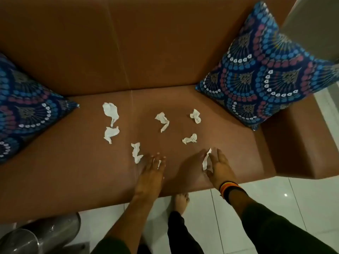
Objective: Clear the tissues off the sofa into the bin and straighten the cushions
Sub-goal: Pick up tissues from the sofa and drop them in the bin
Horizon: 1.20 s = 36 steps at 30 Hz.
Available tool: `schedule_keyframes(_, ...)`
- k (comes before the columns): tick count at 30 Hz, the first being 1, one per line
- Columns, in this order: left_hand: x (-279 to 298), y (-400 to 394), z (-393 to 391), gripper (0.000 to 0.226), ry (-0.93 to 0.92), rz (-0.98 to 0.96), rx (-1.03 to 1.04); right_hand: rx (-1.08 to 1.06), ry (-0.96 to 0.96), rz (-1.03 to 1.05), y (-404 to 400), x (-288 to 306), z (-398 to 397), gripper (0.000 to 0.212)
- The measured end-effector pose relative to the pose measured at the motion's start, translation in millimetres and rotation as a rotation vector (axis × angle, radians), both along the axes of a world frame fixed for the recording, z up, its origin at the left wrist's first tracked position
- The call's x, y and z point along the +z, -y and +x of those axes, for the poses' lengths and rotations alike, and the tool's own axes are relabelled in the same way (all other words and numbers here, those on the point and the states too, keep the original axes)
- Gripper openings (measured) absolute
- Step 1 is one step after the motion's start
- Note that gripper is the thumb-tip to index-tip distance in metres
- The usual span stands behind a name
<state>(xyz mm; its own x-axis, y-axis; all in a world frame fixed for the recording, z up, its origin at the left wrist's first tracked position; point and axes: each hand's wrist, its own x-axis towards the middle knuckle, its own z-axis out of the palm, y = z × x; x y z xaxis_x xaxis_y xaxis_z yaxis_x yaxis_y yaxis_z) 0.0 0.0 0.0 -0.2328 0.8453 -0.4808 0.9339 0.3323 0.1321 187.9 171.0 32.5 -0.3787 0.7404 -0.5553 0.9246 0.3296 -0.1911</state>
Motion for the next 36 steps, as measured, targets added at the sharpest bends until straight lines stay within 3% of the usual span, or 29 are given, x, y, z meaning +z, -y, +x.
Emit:
schedule_keyframes(5, -46.1, -10.6, 3.1, 0.09, 0.041, -0.075, 0.169, 0.068, 0.036, -0.058, -29.0, -55.2, 7.9, 0.087)
schedule_keyframes(8, -49.9, -10.1, 4.8, 0.093, 0.071, -0.105, 0.17, 0.189, 0.105, 0.062, -26.4, -72.7, 3.1, 0.076)
schedule_keyframes(13, -42.5, -13.2, 1.8, 0.069, 0.078, -0.077, 0.119, 0.284, 0.014, 0.17, -1.4, -80.4, 1.5, 0.039)
schedule_keyframes(16, -35.4, -19.8, -1.4, 0.061, 0.117, -0.025, 0.128, 0.282, -0.055, 0.132, 1.6, -75.6, -4.2, 0.034)
schedule_keyframes(20, -17.6, -22.9, -14.6, 0.061, 0.154, 0.067, 0.307, 0.145, -0.122, 0.082, -11.2, -62.9, -21.4, 0.026)
schedule_keyframes(24, 1.2, -20.9, -44.5, 0.068, 0.066, 0.133, 0.521, -0.028, -0.268, 0.046, -39.8, -48.6, -54.7, 0.038)
schedule_keyframes(27, -1.3, -19.1, -67.1, 0.073, -0.016, 0.113, 0.662, -0.015, -0.213, -0.046, -61.8, -51.8, -81.1, 0.064)
schedule_keyframes(29, -8.6, -20.2, -75.8, 0.074, 0.021, 0.068, 0.754, -0.009, -0.187, -0.074, -66.9, -60.8, -88.5, 0.067)
schedule_keyframes(33, -19.5, -24.6, -74.5, 0.036, 0.051, 0.094, 0.825, -0.033, -0.215, -0.063, -58.2, -82.4, -85.4, 0.028)
schedule_keyframes(36, -20.0, -21.5, -65.3, 0.019, 0.04, 0.134, 0.848, -0.082, -0.312, -0.124, -45.9, -87.3, -78.5, 0.026)
